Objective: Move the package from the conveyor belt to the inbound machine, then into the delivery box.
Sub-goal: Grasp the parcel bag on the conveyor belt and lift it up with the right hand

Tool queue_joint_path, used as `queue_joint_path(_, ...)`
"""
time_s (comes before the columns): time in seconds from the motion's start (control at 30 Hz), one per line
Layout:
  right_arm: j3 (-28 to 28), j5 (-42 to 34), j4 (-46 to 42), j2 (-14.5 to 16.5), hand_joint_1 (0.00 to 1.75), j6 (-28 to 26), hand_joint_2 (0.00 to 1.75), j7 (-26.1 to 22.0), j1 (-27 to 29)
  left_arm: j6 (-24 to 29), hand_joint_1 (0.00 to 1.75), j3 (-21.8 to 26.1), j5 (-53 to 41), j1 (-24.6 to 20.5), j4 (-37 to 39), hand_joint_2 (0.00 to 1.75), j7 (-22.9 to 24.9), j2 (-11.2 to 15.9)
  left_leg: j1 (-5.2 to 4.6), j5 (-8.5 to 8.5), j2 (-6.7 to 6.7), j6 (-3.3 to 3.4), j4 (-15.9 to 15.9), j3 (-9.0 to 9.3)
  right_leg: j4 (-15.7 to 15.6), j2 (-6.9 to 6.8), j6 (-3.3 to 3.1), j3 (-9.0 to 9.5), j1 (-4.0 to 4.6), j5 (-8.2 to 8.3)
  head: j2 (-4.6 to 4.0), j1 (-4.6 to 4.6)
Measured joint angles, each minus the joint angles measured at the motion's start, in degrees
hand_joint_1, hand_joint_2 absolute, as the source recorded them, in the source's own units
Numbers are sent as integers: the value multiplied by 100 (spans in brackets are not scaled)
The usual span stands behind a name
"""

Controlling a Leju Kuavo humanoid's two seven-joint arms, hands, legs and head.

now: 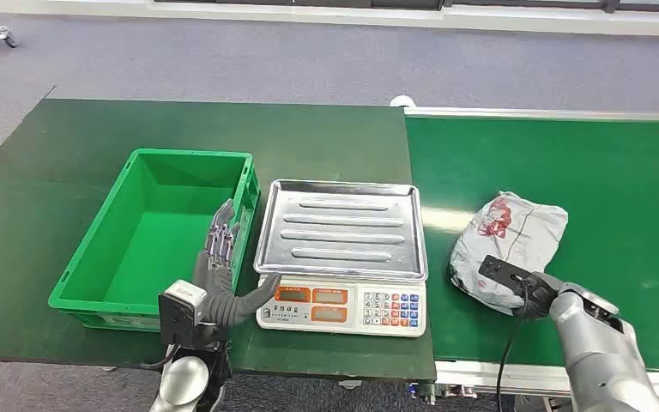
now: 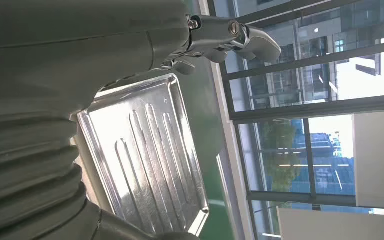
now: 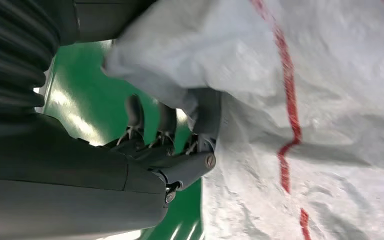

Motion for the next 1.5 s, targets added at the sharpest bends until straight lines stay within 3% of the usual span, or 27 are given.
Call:
queue_joint_path(0.17, 176, -201, -8, 14, 175, 228, 175, -90, 11, -8, 0, 0, 1, 7, 1, 175, -12, 0, 0, 0, -1, 1, 0, -3, 0, -1, 0, -3, -3, 0, 0, -1)
queue_joint_path(0.43, 524, -660, -185, 13, 175, 1400, 175, -197, 21, -17, 0, 0, 4, 7, 2, 175, -43, 3, 0, 1, -1, 1, 0, -4, 0, -1, 0, -7, -6, 0, 0, -1)
queue_joint_path(0.6, 580, -1176, -434, 11, 175, 1513, 175, -478, 77, -18, 0, 0, 15, 11, 1, 175, -57, 9, 0, 1, -2, 1, 0, -6, 0, -2, 1, -9, -7, -1, 0, -1)
queue_joint_path(0.83, 440, -2922, -1532, 29, 175, 1513, 175, -1678, 509, -8, 0, 0, 65, 3, 9, 175, -58, 19, 0, 0, -5, 1, 0, -9, 0, -2, 4, -13, -8, -3, 0, -1)
queue_joint_path(1.0, -92, -5391, -2839, 173, 175, 1513, 175, -2885, 1064, 40, 0, 0, 143, -83, 103, 175, -66, 22, -1, -1, -7, 2, 1, -17, 0, 0, 4, -25, -9, -6, 0, -1)
queue_joint_path(1.1, -405, -6450, -3541, 266, 175, 1513, 175, -3272, 1402, 70, 0, 0, 198, -165, 186, 175, -83, 22, -1, -3, 0, 5, 1, -27, 0, 4, 4, -36, -10, -6, 0, 0)
queue_joint_path(1.5, -858, -6962, -4748, 508, 175, 1513, 175, -3385, 1973, 92, 0, -4, 264, -321, 402, 175, -111, 22, -5, -4, 31, 6, 1, -34, 0, 30, 6, -60, -15, -1, 0, -1)
